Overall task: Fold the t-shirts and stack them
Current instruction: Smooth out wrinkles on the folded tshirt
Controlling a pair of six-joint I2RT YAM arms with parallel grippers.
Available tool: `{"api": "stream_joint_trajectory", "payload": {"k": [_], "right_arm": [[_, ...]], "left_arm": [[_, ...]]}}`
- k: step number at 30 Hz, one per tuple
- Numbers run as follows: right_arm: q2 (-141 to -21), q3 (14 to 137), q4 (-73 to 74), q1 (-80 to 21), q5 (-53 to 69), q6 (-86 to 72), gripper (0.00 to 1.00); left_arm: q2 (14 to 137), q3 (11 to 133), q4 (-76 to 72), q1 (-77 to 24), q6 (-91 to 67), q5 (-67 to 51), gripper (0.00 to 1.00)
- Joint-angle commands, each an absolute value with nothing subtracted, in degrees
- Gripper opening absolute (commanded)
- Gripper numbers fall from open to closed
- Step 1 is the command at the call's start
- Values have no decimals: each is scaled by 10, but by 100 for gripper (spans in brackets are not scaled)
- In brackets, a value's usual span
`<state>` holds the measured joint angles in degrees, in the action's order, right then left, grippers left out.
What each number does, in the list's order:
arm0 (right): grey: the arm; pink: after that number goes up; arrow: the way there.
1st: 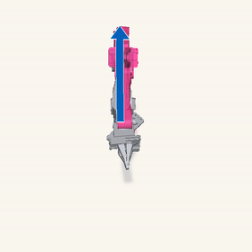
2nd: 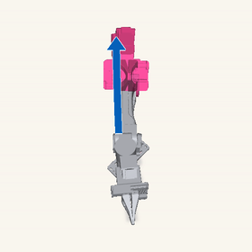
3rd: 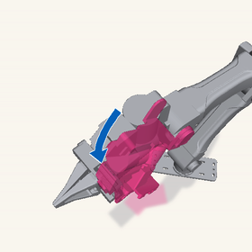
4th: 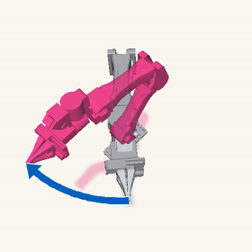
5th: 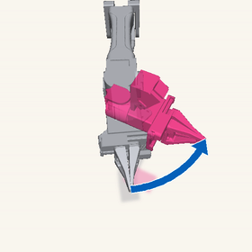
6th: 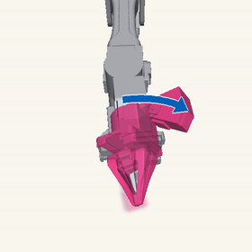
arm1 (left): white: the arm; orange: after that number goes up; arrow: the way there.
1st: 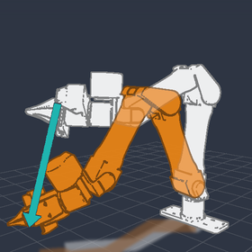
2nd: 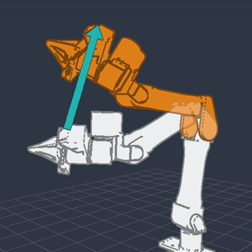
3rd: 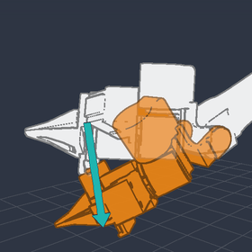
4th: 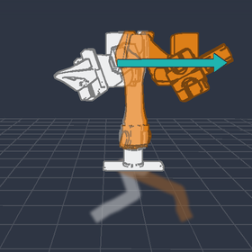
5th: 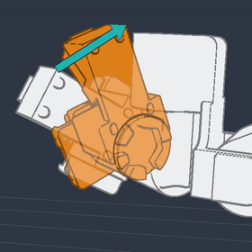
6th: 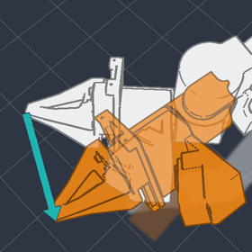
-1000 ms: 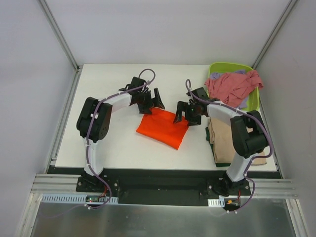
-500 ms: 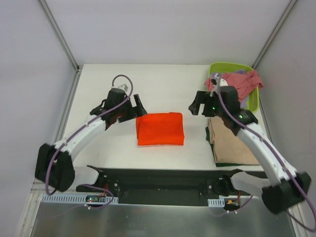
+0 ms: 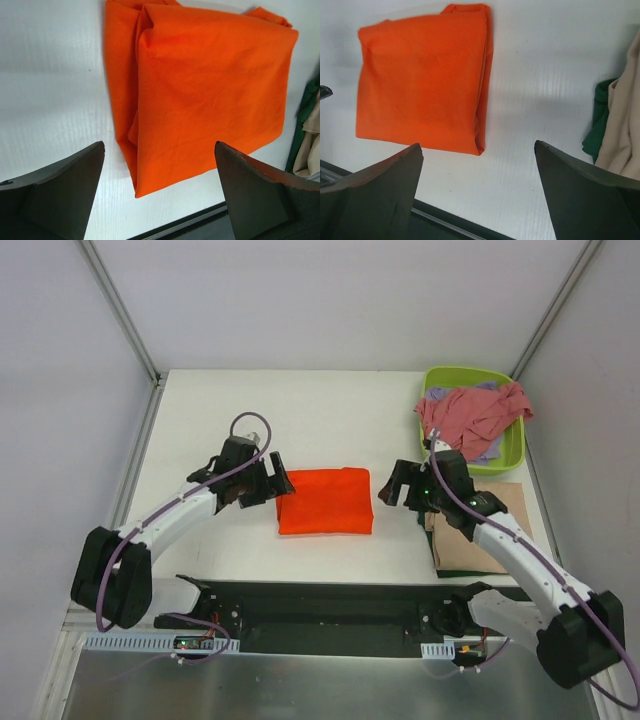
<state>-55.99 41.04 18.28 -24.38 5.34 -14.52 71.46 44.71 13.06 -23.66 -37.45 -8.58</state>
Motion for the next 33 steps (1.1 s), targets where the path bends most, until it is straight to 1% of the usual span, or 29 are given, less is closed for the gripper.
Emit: {"api": "stream_joint_trajectory", "payload": {"k": [1,4,6,11,15,17,18,21,23,24,25,30,31,33], "right_arm": [[-647,454,167,-267,43,-141,96],[-706,482,180,-276,13,-134,96],[-734,497,183,-277,4,-131,96],[-778,508,179,-277,-39,-127,96],[-806,516,178,-278,-45,-121,96],[-820,521,177,-277,-43,-118,96],[-826,524,176,-278,-38,-118,96],[-846,528,167,-278,-20,-106,96],[-857,528,160,-278,-14,-96,96],[-860,528,160,-278,-16,-94,96],[-863,528,159,-278,-17,-94,96],[-875,531,144,-278,-6,-94,96],[-878,532,139,-278,16,-94,96],[-881,537,134,-277,23,-96,96]], "left_arm": [[782,464,95,-240,-384,-129,90],[837,493,95,-240,-373,-104,91],[870,515,95,-239,-367,-88,90],[953,571,92,-239,-351,-120,81],[985,570,95,-239,-346,-105,76],[994,567,95,-239,-345,-94,71],[1000,569,97,-239,-340,-94,67],[1021,579,98,-239,-334,-97,41],[1032,584,100,-239,-330,-99,20],[1035,587,102,-239,-328,-94,7],[1036,587,104,-238,-329,-91,0],[1011,575,91,-237,-318,-106,0],[1001,571,87,-237,-314,-112,0],[982,561,74,-236,-307,-118,0]]}}
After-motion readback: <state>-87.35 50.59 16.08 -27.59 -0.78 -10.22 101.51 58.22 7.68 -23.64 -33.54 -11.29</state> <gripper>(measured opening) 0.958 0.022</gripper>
